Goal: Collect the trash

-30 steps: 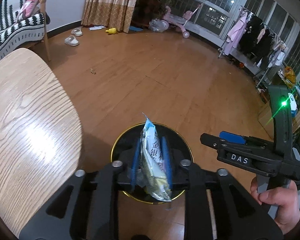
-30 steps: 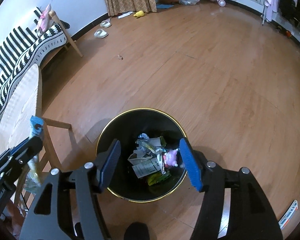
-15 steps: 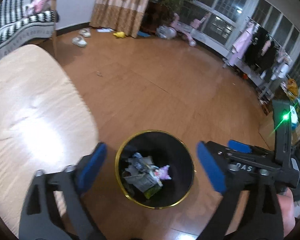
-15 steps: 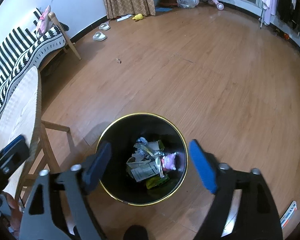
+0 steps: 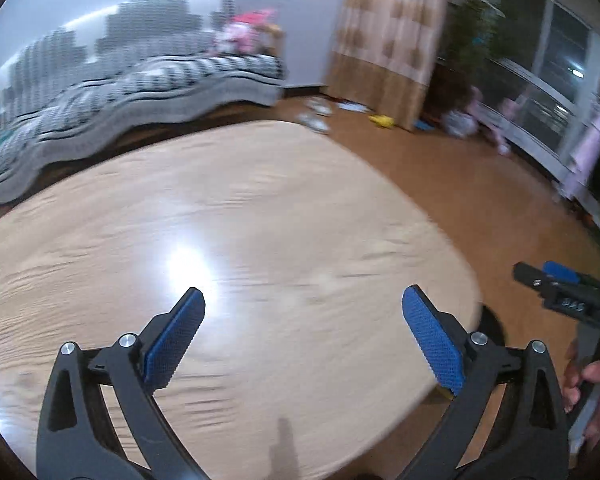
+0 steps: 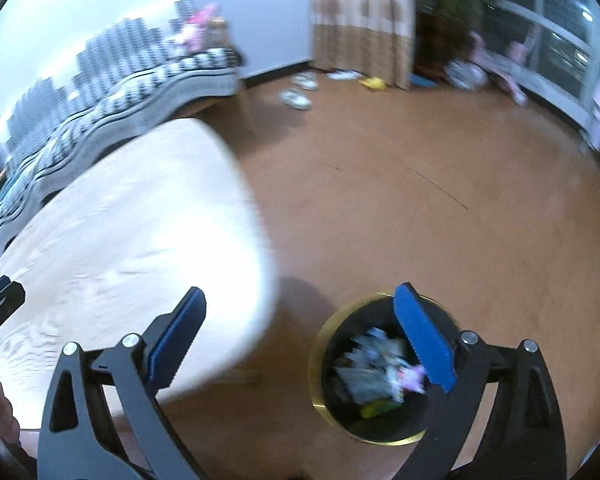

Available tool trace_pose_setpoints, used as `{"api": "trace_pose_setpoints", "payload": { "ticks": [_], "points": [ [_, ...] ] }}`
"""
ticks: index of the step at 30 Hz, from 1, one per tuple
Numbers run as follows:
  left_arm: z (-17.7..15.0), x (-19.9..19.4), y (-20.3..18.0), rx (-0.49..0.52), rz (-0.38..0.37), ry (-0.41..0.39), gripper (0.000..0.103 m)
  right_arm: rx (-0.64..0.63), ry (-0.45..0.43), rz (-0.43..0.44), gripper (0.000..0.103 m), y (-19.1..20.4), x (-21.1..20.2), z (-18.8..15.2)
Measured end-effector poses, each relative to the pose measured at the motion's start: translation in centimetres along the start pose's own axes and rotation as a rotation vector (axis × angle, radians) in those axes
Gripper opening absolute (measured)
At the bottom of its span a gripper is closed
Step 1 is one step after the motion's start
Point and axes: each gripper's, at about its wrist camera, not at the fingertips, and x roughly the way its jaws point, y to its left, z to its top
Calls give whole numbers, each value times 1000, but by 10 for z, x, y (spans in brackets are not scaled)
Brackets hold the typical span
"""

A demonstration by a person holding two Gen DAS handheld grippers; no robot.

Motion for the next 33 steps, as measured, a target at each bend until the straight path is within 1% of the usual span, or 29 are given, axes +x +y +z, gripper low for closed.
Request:
{"api": "trace_pose_setpoints", "payload": {
  "ticks": [1, 3, 4, 10, 13, 16, 18, 22, 26, 33],
  "points": [
    [-2, -8, 19, -11, 32, -10, 96, -34, -4, 29, 93, 25, 1, 3],
    [-7, -26, 56, -38, 95, -38, 96, -85, -5, 62, 93, 60, 3, 5],
    [-10, -33, 71, -51, 119, -45, 96, -121, -7, 84, 93, 86, 4, 6],
    [-37, -74, 172, -168, 258, -73, 96, -277, -17, 194, 93, 204, 2, 1],
    [-50, -88, 215, -243, 322, -77, 96, -329, -23, 239, 93, 252, 1, -5],
    [-63, -97, 254, -324, 359, -76, 96, -363, -19, 271, 94, 288, 3, -10],
    [-68, -101, 275, -351, 375, -72, 96, -388, -14, 281, 94, 312, 4, -16],
    [-76, -105, 301, -388, 392, -67, 96, -423, -1, 287, 94, 347, 10, -23],
    [-79, -104, 309, -400, 383, -65, 96, -432, 10, 286, 94, 360, 20, -22],
    [-82, -104, 311, -383, 375, -63, 96, -430, 21, 276, 94, 361, 27, -26]
  ]
}}
